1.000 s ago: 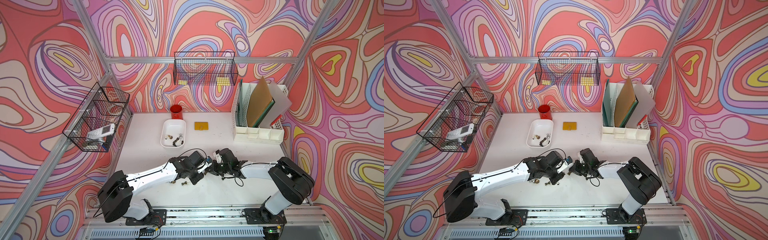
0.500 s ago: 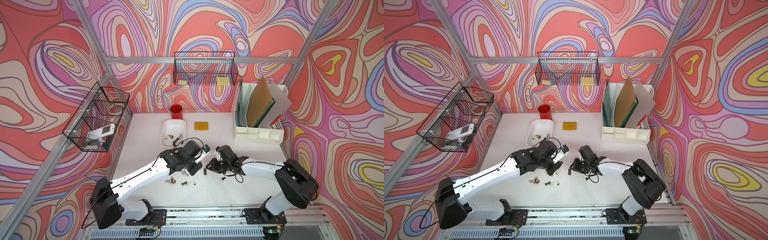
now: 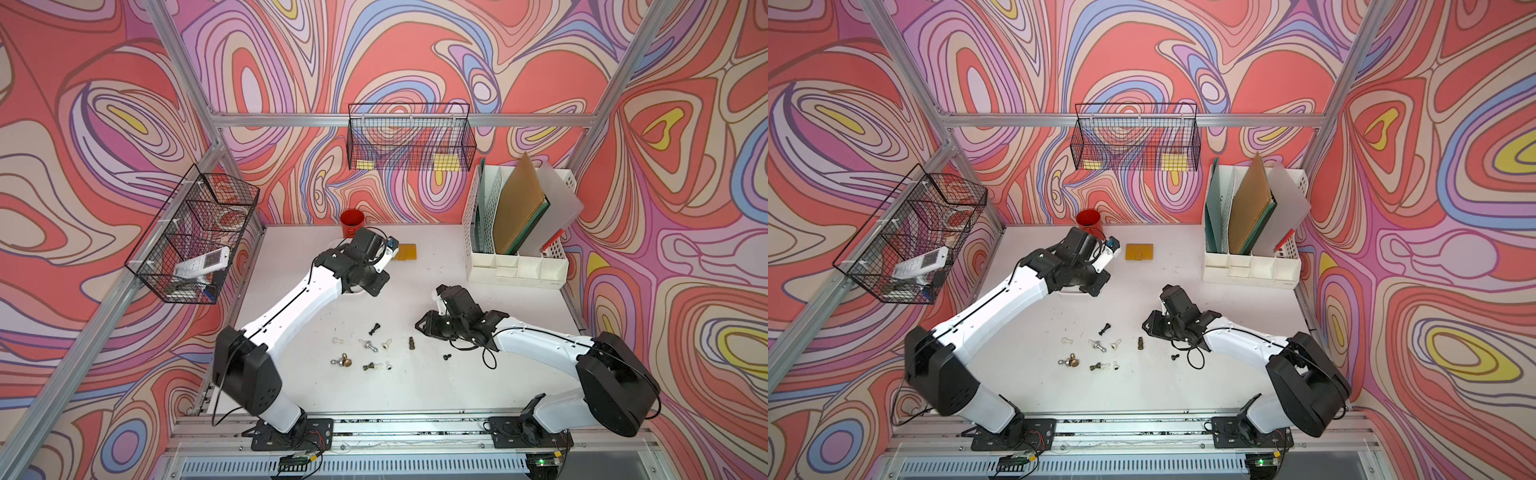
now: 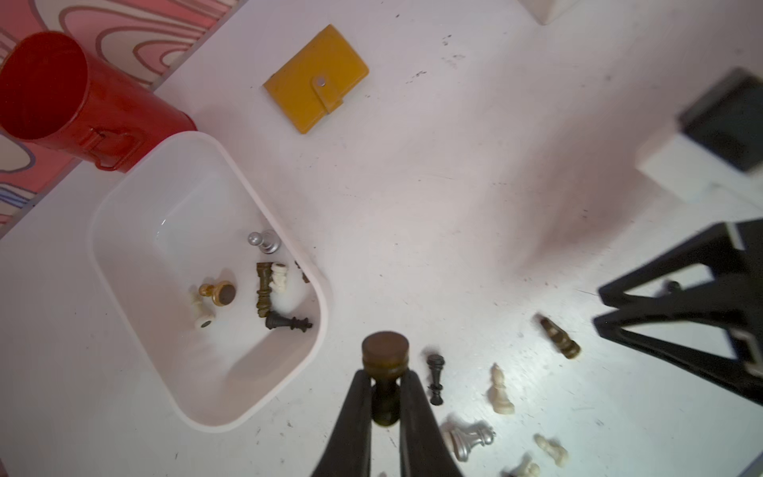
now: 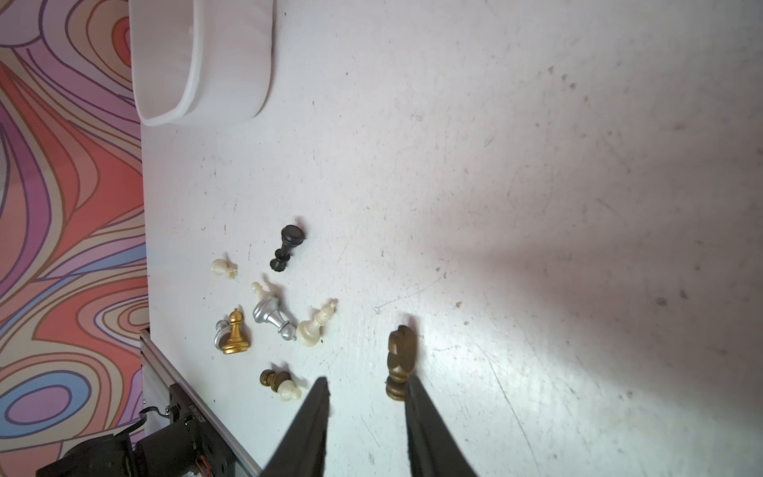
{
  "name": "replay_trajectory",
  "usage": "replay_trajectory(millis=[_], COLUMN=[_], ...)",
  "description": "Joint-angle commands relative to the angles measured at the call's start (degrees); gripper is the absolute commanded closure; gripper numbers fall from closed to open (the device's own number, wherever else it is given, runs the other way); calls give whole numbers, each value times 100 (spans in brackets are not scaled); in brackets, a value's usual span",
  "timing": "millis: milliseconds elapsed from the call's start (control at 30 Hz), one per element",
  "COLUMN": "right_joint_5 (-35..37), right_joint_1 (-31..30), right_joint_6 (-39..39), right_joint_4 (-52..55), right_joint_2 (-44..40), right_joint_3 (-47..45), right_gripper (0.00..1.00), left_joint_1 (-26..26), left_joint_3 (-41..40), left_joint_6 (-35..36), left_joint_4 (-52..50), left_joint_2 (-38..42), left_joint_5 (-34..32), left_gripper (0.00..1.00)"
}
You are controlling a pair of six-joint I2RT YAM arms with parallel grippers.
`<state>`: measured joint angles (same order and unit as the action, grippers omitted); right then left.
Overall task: Put the chess pieces into the storage box
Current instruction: Place the chess piece in the storage box, then pick up the chess piece at the center of the board.
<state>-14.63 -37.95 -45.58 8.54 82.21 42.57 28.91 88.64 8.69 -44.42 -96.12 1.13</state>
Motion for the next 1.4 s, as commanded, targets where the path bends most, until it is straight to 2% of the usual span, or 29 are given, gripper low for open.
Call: replay_trajectory(millis=[0, 133, 367, 467, 533, 700, 833, 967, 1200, 1367], right_joint_5=[189, 244, 290, 293, 323, 601, 1075, 1473, 1699, 1715], right_joint_1=[-19, -19, -19, -19, -19, -189, -566, -902, -1208, -1441], right_joint_6=[144, 194, 251, 285, 319, 553, 770, 840, 774, 685], right_joint_4=[140, 192, 237, 305, 420, 1048, 1703, 2184, 2527, 2647], right_joint_2=[-134, -171, -208, -129, -55, 169, 454, 813, 1444, 1849], right_joint_3=[72, 43, 42, 84, 142, 521, 1052, 1457, 1819, 2179], right_gripper=[66, 67, 67, 67, 66, 64, 63, 63, 61, 61], left_joint_1=[-493, -863, -1204, -1260, -1265, -1266, -1265, -1256, -1256, -1256], left_joint_3=[951, 1948, 2236, 2521, 2712, 2781, 2782, 2583, 840, -362], left_joint_6=[326, 379, 279, 254, 276, 302, 281, 105, -229, -479], left_joint_4=[-896, -1239, -779, -902, -1009, -971, -974, -1004, -366, 181], left_joint_2=[-1239, -2341, -2814, -3162, -3374, -3402, -3081, -2388, -425, 775], left_joint_5=[-504, -742, -607, -682, -837, -1033, -976, -490, 568, 991], left_gripper=[97, 98, 96, 85, 73, 60, 58, 59, 58, 58])
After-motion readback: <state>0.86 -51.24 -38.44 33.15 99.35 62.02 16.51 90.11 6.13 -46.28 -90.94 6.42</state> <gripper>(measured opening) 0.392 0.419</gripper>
